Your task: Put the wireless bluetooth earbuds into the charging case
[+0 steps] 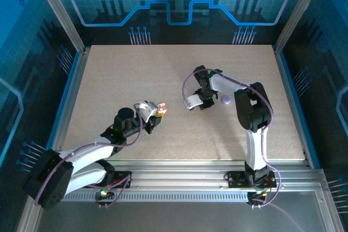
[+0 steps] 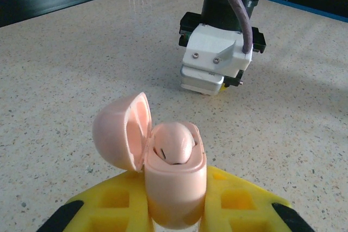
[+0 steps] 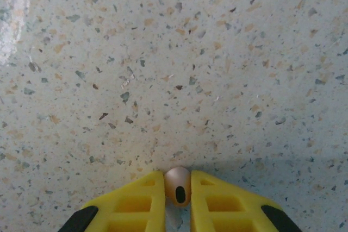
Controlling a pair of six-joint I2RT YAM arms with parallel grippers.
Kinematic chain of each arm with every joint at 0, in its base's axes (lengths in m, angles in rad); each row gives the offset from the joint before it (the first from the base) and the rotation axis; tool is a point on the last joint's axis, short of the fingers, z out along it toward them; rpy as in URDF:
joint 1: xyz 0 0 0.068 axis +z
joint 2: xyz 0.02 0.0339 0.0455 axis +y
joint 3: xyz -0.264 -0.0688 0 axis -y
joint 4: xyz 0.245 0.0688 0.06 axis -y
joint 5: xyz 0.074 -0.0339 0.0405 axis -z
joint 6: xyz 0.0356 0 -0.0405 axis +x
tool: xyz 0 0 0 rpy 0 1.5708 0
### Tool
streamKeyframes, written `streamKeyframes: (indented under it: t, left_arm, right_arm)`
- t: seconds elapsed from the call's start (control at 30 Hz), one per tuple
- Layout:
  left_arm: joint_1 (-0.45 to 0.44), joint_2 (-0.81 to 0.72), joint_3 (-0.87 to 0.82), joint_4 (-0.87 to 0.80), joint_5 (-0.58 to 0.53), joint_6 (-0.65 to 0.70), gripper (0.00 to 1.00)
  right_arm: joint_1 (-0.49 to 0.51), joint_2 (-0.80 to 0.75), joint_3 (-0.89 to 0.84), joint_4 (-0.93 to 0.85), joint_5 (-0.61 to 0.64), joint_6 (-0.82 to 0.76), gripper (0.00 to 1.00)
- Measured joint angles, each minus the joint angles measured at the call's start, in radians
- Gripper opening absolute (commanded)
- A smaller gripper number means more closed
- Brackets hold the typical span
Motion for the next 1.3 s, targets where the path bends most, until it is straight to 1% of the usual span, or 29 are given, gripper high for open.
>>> streamKeyframes:
  t: [0.13, 0.33, 0.5, 0.8, 0.97, 1.07, 1.3]
  left_arm:
    - [0.0, 0.021, 0.006, 0.0, 0.011, 0.001, 0.12]
    - [0.0, 0.064, 0.021, 0.012, 0.025, 0.017, 0.12]
    - [0.0, 0.114, 0.027, 0.057, 0.043, 0.016, 0.11]
    - [-0.006, 0.214, 0.049, 0.184, 0.074, -0.01, 0.1]
    - [-0.026, 0.27, 0.073, 0.257, 0.08, -0.021, 0.1]
    - [-0.038, 0.301, 0.09, 0.3, 0.086, -0.035, 0.1]
    - [-0.078, 0.327, 0.107, 0.389, 0.094, -0.039, 0.1]
  right_arm:
    - [-0.002, -0.028, -0.024, 0.014, -0.009, 0.031, 0.13]
    - [-0.018, -0.15, -0.072, 0.03, -0.091, 0.13, 0.13]
    - [-0.034, -0.282, -0.148, 0.077, -0.206, 0.248, 0.13]
    - [-0.056, -0.489, -0.324, 0.18, -0.474, 0.488, 0.13]
    - [-0.101, -0.605, -0.429, 0.304, -0.64, 0.666, 0.13]
    - [-0.118, -0.664, -0.474, 0.378, -0.714, 0.771, 0.13]
    - [-0.13, -0.775, -0.574, 0.584, -0.811, 1.03, 0.13]
